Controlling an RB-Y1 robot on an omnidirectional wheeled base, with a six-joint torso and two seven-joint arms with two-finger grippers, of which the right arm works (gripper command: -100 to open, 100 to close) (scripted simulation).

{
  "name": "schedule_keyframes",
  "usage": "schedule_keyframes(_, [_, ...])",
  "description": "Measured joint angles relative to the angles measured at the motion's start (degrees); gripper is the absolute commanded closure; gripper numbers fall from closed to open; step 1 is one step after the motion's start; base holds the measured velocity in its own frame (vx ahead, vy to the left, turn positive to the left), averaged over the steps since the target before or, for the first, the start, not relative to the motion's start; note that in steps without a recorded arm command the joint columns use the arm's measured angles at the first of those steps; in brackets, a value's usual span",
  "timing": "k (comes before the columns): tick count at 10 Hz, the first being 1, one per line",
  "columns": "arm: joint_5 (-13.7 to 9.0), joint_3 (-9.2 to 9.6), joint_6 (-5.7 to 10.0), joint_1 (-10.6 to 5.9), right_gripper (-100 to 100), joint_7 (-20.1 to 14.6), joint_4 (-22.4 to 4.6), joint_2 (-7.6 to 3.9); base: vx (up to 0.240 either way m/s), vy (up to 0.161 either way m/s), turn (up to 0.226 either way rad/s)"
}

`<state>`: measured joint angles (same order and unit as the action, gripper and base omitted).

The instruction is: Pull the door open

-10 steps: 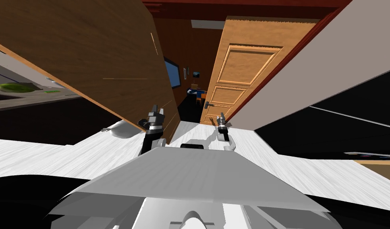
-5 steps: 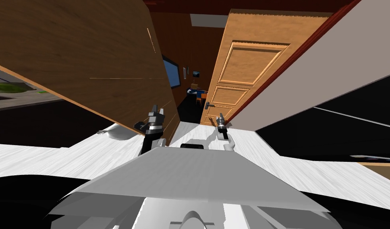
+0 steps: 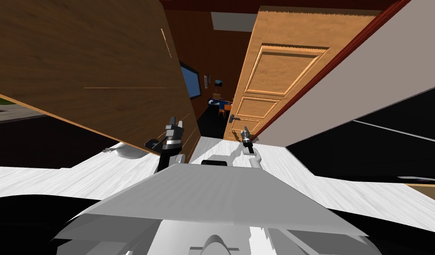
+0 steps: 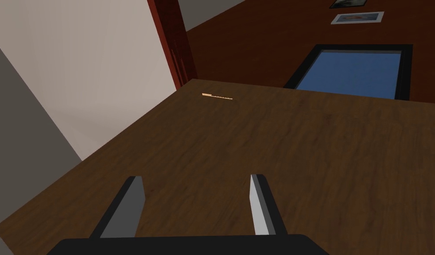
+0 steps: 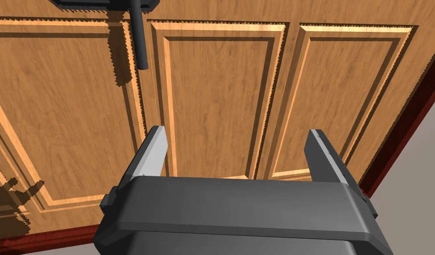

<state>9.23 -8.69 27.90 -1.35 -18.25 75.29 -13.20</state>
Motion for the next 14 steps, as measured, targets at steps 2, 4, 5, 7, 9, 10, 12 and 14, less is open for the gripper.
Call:
schedule_keyframes(2, [0.8, -0.33, 0.68, -1.37, -100, -1.2, -3.5, -0.64, 0.100, 0.032, -0.010])
schedule_keyframes(4, [1.5, -0.59, 0.60, -2.88, -100, -2.6, -6.2, -1.44, 0.083, 0.021, -0.004])
schedule_keyframes(5, [1.7, -0.66, 0.64, -3.33, -100, -2.9, -7.1, -1.62, 0.061, 0.012, -0.005])
schedule_keyframes(7, [2.2, -0.97, 1.16, -4.85, -100, -3.7, -10.2, -2.17, 0.089, 0.019, -0.008])
schedule_keyframes(9, [3.0, -1.16, 1.00, -6.04, -100, -4.9, -12.4, -2.72, 0.081, 0.020, -0.005])
schedule_keyframes(10, [3.1, -1.24, 1.16, -6.45, -100, -5.2, -13.3, -2.92, 0.053, 0.012, -0.004])
schedule_keyframes(12, [3.6, -1.47, 1.50, -7.70, -100, -6.1, -15.9, -3.51, 0.084, 0.012, -0.008])
schedule_keyframes(14, [4.2, -1.72, 1.61, -9.12, -100, -7.1, -18.6, -4.08, 0.093, 0.027, -0.006])
